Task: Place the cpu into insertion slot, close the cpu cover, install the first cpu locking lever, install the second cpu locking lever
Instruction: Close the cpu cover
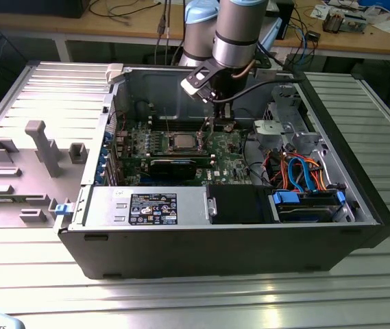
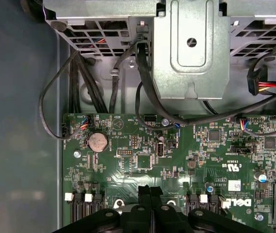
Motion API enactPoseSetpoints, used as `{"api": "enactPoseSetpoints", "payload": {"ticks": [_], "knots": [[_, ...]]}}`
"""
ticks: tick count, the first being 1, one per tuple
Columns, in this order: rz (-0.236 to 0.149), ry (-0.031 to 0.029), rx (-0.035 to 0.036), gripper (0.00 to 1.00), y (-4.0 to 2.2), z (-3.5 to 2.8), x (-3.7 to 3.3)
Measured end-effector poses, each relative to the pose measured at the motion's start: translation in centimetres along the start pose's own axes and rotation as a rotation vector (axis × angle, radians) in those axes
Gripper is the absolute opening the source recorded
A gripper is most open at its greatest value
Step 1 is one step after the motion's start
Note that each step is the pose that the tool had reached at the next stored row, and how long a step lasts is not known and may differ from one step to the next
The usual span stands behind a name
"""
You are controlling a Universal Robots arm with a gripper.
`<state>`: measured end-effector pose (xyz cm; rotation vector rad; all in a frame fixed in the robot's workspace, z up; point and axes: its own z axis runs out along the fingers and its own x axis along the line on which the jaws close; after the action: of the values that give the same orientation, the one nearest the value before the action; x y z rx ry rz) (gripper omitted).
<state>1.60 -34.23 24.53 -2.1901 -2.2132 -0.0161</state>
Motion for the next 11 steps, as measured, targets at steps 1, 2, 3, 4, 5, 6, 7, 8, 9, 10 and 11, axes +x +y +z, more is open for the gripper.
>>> {"api": "enactPoseSetpoints", "payload": {"ticks": [1,2,3,4,5,6,7,8,9,10,11], "knots": [[0.0,0.0003,0.0,0.11,-0.22,0.0,0.0],[0.0,0.0009,0.0,0.11,-0.36,0.01,0.01],[0.0,0.0024,-0.0001,0.11,-0.51,0.0,0.01],[0.0,0.0036,-0.0002,0.11,-0.58,0.0,0.01],[0.0,0.0043,-0.0002,0.11,-0.66,0.0,0.02],[0.0,0.005,-0.0001,0.11,-0.87,-0.01,0.01],[0.0,0.0054,-0.0001,0.11,-1.0,-0.01,0.01],[0.0,0.0056,-0.0001,0.11,-1.12,0.0,0.01],[0.0,0.0056,0.0,0.11,-1.26,0.0,0.01],[0.0,0.0058,0.0,0.11,-1.42,0.01,0.01],[0.0,0.0062,0.0,0.11,-1.48,0.03,0.01]]}}
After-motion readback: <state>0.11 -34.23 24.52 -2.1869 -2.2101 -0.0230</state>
